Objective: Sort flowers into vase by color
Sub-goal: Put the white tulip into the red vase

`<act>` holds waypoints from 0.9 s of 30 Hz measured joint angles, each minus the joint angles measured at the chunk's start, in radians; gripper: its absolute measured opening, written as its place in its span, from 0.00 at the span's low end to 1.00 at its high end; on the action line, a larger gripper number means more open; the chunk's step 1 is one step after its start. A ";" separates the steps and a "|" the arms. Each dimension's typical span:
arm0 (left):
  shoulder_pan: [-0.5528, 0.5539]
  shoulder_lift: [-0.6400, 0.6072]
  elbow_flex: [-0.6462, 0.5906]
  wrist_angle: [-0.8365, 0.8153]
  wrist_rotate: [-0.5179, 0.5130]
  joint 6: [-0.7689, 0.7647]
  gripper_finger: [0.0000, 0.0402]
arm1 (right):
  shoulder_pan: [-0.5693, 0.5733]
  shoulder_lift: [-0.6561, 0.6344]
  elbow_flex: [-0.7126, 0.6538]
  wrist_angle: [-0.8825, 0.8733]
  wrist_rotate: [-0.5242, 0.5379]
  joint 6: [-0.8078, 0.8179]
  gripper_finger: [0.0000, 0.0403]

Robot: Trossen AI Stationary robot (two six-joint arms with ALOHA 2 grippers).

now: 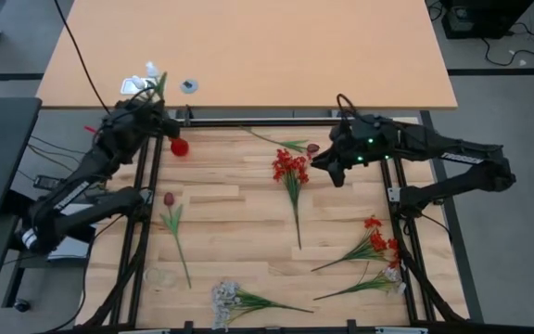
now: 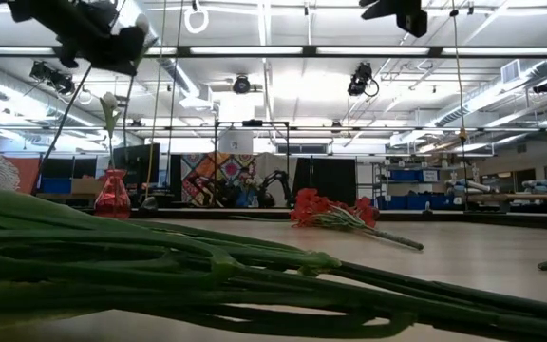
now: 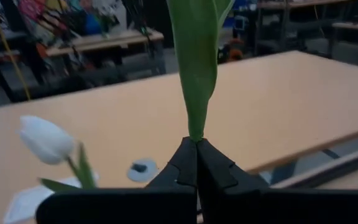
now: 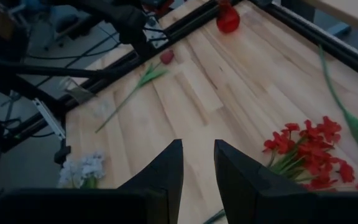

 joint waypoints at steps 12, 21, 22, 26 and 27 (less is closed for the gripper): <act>0.116 -0.019 -0.112 0.077 0.032 -0.070 0.00 | -0.005 0.036 0.000 0.093 0.034 -0.039 0.25; 0.119 -0.019 -0.120 0.068 0.034 -0.066 0.00 | -0.022 0.011 0.000 0.097 0.039 -0.007 0.25; 0.119 -0.019 -0.120 0.057 0.034 -0.066 0.00 | -0.025 0.011 0.000 0.100 0.040 0.004 0.25; 0.119 -0.018 -0.120 -0.010 -0.003 -0.091 0.00 | -0.032 0.011 0.000 0.139 0.034 0.017 0.25; 0.119 -0.018 -0.120 -0.027 -0.016 -0.098 0.01 | -0.032 0.011 0.000 0.153 0.035 0.023 0.25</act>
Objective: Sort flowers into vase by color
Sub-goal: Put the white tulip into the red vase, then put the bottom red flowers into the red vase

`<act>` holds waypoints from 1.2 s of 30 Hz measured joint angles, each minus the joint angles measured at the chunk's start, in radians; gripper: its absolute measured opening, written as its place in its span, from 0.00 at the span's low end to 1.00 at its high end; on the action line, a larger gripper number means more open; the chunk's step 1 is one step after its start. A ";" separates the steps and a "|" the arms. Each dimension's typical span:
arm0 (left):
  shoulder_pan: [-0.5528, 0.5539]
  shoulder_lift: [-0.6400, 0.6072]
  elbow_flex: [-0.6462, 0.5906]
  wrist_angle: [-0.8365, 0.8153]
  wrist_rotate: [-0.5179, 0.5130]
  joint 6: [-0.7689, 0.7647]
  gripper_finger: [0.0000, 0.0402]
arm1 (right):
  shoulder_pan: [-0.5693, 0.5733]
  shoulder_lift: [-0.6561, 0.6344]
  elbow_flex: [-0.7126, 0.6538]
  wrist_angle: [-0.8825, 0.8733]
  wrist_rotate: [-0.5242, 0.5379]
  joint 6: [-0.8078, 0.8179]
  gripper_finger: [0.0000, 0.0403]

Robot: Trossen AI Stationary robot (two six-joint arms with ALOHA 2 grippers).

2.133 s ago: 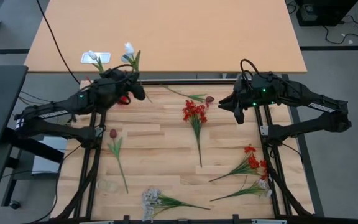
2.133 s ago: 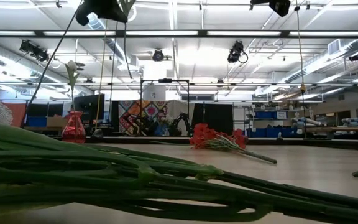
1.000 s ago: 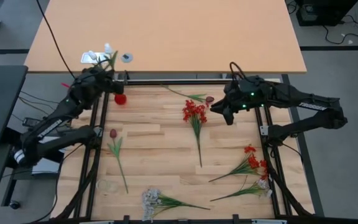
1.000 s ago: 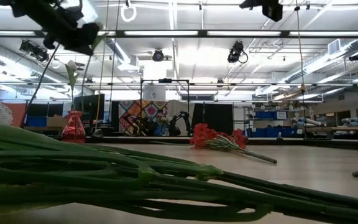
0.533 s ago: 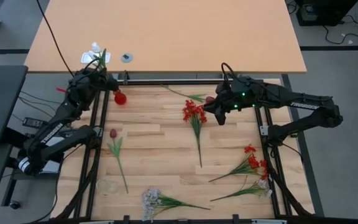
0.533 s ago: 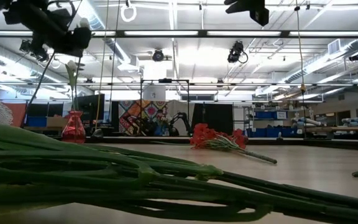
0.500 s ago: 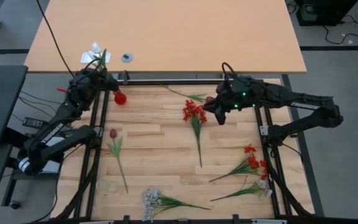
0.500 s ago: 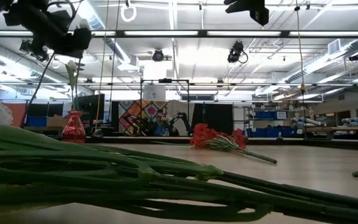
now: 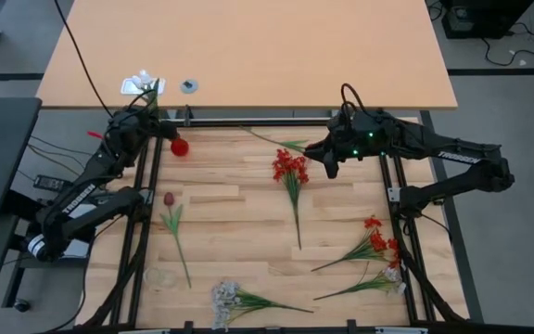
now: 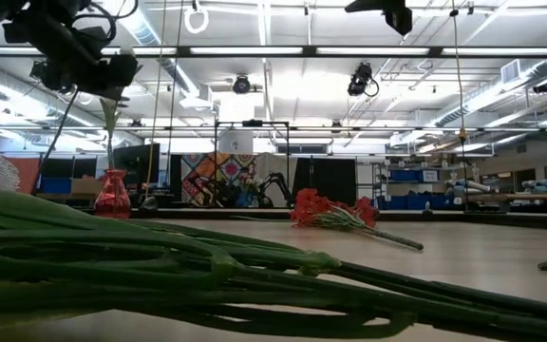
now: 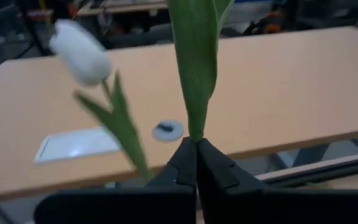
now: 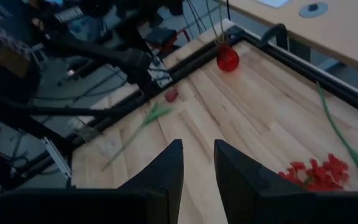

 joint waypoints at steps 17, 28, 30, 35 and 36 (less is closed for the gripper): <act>0.000 0.000 0.046 -0.274 0.031 -0.170 0.53 | 0.001 0.016 0.000 -0.106 0.038 0.110 0.25; -0.001 0.000 0.212 -0.505 0.060 -0.159 0.61 | 0.005 0.074 0.000 -0.231 0.035 0.120 0.25; -0.001 -0.001 0.253 -0.559 0.059 -0.138 0.62 | 0.005 0.080 0.000 -0.300 0.072 0.139 0.25; -0.001 0.000 0.350 -0.697 0.055 -0.127 0.62 | 0.013 0.091 -0.001 -0.393 0.109 0.145 0.25; -0.001 -0.001 0.368 -0.730 0.053 -0.135 0.62 | 0.017 0.094 -0.001 -0.406 0.109 0.145 0.25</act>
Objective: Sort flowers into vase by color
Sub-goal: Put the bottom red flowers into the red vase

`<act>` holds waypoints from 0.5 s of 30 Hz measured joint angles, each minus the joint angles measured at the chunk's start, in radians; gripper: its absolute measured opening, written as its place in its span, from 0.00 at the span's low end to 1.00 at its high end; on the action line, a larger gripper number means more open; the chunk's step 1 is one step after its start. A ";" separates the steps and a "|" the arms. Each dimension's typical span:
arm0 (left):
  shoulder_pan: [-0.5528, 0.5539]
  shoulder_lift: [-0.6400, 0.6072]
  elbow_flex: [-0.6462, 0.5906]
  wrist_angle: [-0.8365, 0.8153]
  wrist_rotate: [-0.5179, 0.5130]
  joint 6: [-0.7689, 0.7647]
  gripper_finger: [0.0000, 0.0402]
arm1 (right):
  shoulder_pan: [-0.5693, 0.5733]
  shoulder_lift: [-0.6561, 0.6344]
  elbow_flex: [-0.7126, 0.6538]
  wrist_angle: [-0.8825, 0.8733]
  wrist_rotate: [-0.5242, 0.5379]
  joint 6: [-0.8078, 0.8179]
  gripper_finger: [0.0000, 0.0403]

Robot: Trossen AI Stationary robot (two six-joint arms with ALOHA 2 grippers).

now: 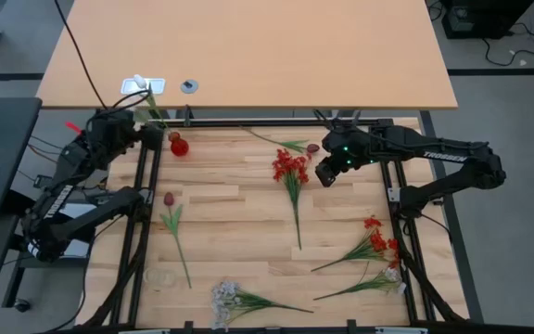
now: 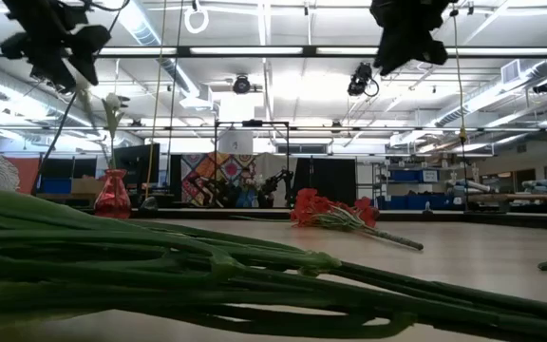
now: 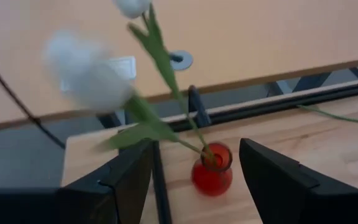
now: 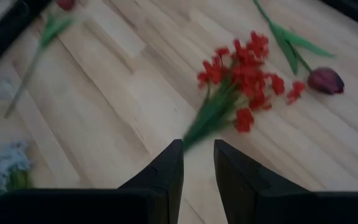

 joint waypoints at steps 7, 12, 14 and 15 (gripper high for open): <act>0.000 -0.001 0.089 -0.180 0.021 -0.089 0.62 | 0.022 0.004 0.000 -0.031 -0.002 0.043 0.25; -0.001 -0.002 0.093 -0.216 0.098 -0.114 0.62 | 0.036 0.004 0.000 -0.038 0.003 0.056 0.25; -0.001 -0.001 0.093 -0.217 0.102 -0.114 0.62 | 0.042 0.004 0.000 -0.037 0.003 0.067 0.25; -0.001 -0.002 0.093 -0.216 0.103 -0.114 0.62 | 0.044 0.004 0.000 -0.037 0.003 0.072 0.25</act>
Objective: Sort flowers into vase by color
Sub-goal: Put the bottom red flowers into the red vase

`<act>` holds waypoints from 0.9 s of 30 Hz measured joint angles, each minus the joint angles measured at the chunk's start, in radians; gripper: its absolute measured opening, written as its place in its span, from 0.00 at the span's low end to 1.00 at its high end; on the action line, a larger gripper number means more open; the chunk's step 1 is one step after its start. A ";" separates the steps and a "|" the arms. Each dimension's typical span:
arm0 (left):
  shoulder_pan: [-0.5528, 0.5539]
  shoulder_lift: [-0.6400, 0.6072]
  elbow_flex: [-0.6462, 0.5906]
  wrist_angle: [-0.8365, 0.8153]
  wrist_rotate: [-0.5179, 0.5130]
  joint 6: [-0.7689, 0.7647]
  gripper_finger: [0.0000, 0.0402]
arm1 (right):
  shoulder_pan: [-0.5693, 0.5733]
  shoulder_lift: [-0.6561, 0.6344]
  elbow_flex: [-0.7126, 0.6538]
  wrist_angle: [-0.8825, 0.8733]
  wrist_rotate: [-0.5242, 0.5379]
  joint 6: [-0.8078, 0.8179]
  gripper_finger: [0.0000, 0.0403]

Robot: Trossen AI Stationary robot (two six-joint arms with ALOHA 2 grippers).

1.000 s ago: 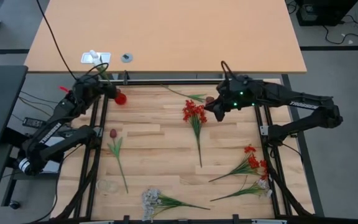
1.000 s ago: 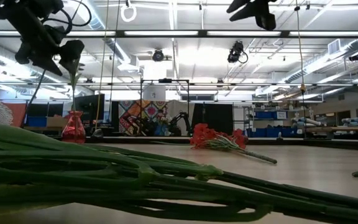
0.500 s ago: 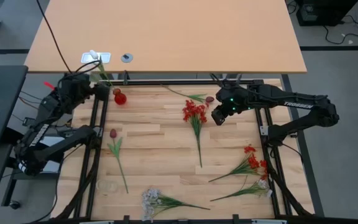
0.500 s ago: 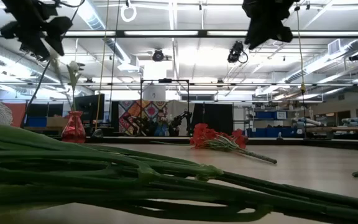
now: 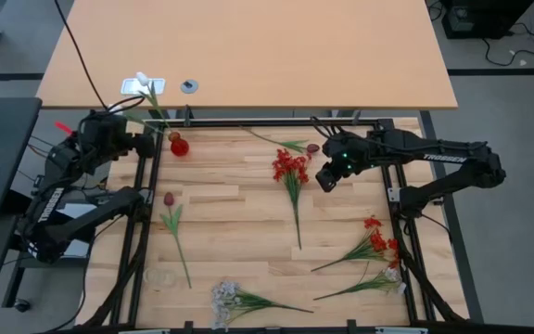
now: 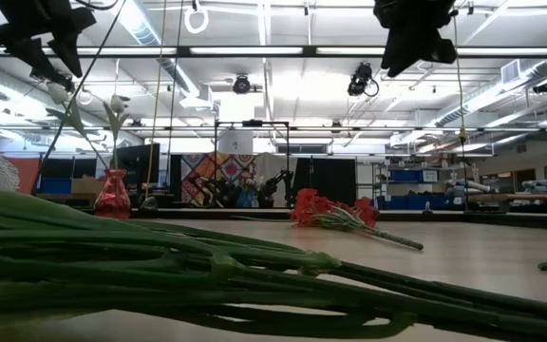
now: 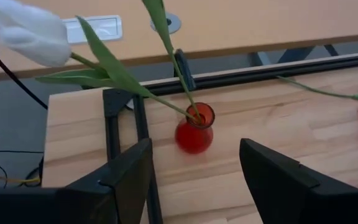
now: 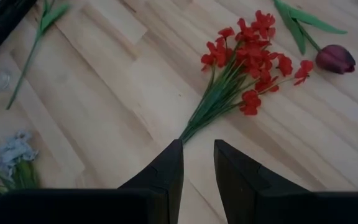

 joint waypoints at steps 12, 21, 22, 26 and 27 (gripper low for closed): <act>-0.011 0.002 -0.024 0.112 0.187 -0.044 0.62 | 0.023 0.000 0.000 0.001 0.017 0.028 0.25; -0.191 0.003 -0.176 0.272 0.251 -0.188 0.61 | 0.023 0.000 0.000 0.001 0.042 0.043 0.25; -0.218 0.006 -0.196 0.286 0.251 -0.203 0.61 | 0.023 0.000 -0.001 0.001 0.044 0.057 0.25; -0.330 0.036 -0.274 0.346 0.261 -0.260 0.61 | 0.020 0.000 -0.023 -0.006 0.032 0.126 0.25; -0.360 0.048 -0.293 0.361 0.261 -0.273 0.61 | 0.020 0.000 -0.033 -0.003 0.017 0.142 0.25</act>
